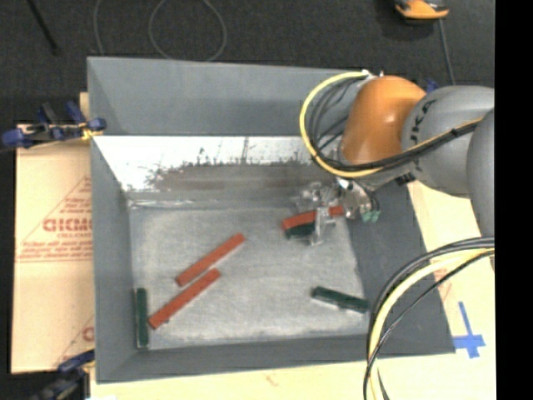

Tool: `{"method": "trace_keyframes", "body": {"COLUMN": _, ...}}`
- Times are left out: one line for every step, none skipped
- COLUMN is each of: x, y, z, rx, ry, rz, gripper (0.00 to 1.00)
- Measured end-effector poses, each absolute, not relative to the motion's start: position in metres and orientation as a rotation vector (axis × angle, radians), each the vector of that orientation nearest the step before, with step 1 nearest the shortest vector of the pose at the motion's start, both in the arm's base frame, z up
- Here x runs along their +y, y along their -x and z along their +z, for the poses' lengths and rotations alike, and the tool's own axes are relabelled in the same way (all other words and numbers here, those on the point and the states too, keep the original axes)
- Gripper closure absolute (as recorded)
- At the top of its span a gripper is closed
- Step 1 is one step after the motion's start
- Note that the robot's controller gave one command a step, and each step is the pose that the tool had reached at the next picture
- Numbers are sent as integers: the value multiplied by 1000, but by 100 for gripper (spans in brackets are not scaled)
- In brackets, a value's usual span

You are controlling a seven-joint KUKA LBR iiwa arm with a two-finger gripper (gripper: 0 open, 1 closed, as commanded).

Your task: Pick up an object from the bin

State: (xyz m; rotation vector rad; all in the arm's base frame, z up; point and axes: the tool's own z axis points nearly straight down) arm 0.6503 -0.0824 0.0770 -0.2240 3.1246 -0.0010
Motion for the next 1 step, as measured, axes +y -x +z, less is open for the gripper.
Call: {"method": "trace_keyframes", "body": {"x": -93, "y": -646, "z": 234, "rx": 3122, "ry": 177, "rz": -4, "gripper": 100}}
